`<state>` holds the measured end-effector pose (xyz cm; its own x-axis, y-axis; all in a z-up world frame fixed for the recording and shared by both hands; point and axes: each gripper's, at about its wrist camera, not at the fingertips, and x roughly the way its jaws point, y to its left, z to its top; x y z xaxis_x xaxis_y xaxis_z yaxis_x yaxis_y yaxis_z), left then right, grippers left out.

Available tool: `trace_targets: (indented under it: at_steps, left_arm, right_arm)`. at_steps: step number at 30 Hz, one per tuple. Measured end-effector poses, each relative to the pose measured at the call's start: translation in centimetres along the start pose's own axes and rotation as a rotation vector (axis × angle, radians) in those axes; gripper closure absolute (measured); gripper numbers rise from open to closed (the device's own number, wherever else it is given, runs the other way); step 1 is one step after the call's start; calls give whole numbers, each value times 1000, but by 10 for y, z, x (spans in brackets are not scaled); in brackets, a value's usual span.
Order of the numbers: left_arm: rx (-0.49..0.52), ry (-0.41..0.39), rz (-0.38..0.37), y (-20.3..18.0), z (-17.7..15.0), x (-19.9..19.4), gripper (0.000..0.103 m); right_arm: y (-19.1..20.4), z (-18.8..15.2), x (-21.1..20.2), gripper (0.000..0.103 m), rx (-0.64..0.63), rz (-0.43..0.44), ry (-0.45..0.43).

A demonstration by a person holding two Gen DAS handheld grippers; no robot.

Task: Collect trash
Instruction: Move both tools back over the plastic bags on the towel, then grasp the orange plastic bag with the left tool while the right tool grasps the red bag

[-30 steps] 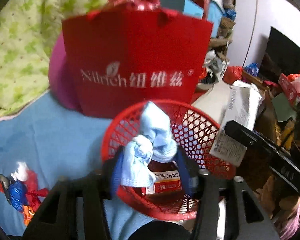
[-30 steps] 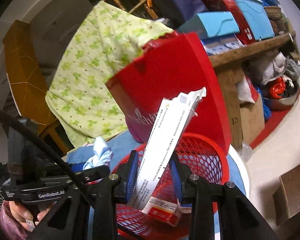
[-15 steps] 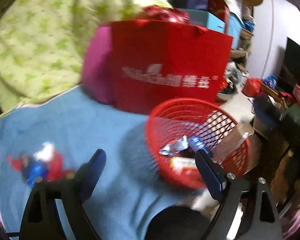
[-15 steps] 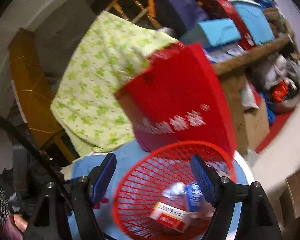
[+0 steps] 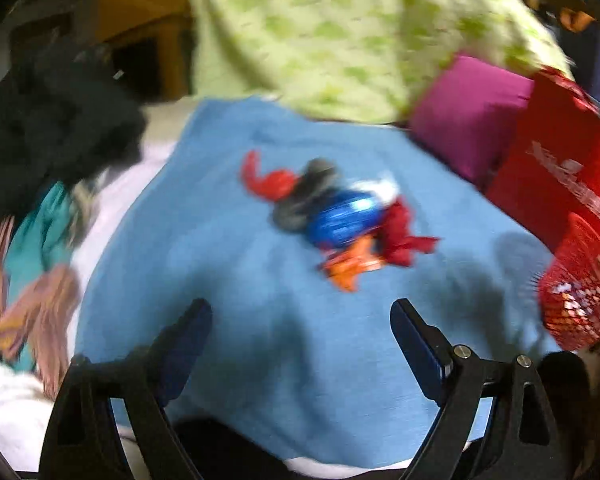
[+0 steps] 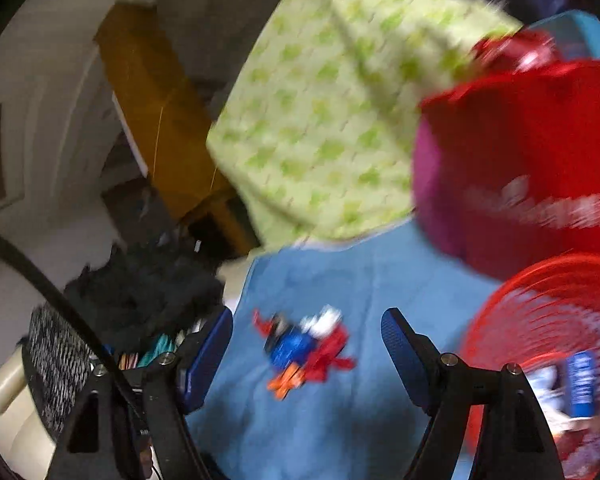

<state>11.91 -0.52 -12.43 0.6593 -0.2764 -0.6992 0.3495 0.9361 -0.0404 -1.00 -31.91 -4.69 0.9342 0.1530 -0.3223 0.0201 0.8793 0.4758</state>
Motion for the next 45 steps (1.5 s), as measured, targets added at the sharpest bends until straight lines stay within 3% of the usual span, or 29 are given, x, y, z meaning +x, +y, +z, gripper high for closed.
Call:
trace_targets:
  at_steps: [4, 9, 10, 15, 19, 26, 27, 28, 30, 31, 35, 38, 45]
  left_arm:
    - [-24, 39, 12, 18, -10, 19, 12]
    - [-42, 85, -17, 14, -10, 49, 12]
    - [-44, 96, -20, 11, -9, 54, 12]
    - [-26, 114, -31, -4, 3, 81, 12]
    - [9, 115, -58, -17, 14, 102, 12]
    - [75, 133, -151, -46, 33, 135, 12]
    - [76, 144, -161, -49, 35, 141, 12]
    - [76, 155, -166, -51, 36, 146, 12]
    - [77, 184, -189, -56, 37, 159, 13]
    - [79, 197, -196, -58, 37, 163, 18]
    - [70, 276, -232, -63, 31, 182, 60]
    - [83, 259, -218, -66, 24, 179, 66]
    - [67, 224, -246, -69, 7, 141, 68]
  right_arm:
    - [-3, -17, 89, 25, 42, 1, 201]
    - [-25, -34, 193, 46, 112, -37, 390]
    - [-29, -41, 204, 51, 127, -37, 409]
    - [-61, -59, 264, 50, 337, -1, 466]
    - [-73, -66, 293, 50, 385, -59, 479]
    - [-93, -68, 319, 51, 446, -66, 486]
    - [-93, -68, 318, 53, 444, -61, 488]
    - [-93, -67, 318, 66, 437, -46, 491]
    - [-96, -68, 316, 67, 454, -32, 495]
    - [-99, -68, 313, 67, 471, -23, 490]
    - [-97, -59, 297, 68, 468, 3, 457]
    - [-91, -53, 279, 68, 440, 2, 433]
    - [-75, -39, 222, 68, 354, 19, 308]
